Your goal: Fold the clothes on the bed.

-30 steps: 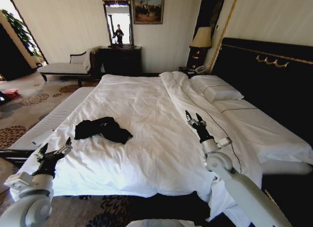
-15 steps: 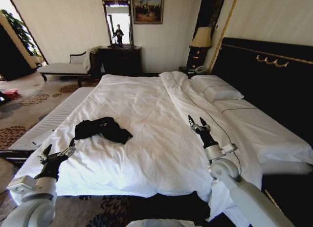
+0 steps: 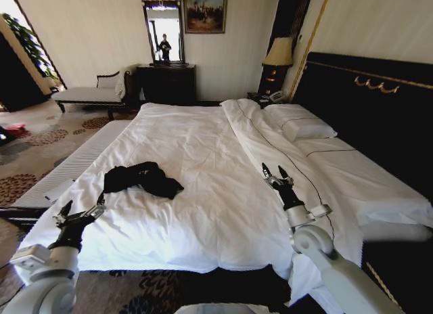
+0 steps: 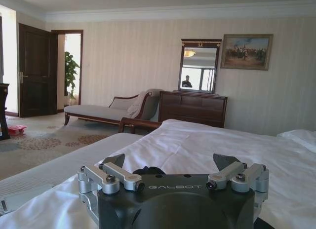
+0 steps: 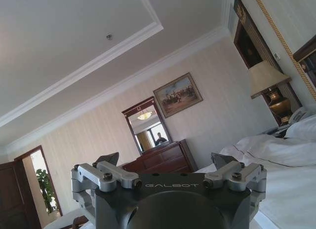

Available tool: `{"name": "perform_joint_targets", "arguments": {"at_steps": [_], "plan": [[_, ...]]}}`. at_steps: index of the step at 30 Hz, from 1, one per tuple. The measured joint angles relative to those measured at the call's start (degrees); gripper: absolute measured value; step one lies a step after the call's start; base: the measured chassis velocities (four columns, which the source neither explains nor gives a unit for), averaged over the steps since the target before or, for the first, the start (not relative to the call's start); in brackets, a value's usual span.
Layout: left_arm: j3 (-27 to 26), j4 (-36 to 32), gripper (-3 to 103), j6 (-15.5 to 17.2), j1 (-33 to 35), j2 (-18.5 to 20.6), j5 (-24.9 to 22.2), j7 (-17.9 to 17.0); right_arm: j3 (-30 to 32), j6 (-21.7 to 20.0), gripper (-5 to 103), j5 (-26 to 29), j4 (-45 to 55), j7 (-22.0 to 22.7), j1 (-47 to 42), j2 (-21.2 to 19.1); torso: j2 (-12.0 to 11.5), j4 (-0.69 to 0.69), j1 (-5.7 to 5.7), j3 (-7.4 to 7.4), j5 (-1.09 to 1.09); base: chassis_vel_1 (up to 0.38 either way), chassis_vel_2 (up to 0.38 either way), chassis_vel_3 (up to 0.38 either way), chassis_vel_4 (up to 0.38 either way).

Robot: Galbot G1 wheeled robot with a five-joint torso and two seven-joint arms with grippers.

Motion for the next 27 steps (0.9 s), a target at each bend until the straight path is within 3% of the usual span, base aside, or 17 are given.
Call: {"name": "perform_joint_targets", "arguments": {"at_steps": [27], "plan": [[1.1, -0.1, 100, -0.3, 0.3, -1.6, 1.7, 0.0, 0.8, -1.0, 100, -1.3, 0.0, 3.2, -1.3, 1.0, 0.0, -0.02, 0.00, 0.00, 0.00, 0.000, 0.000, 0.000, 0.000]]}}
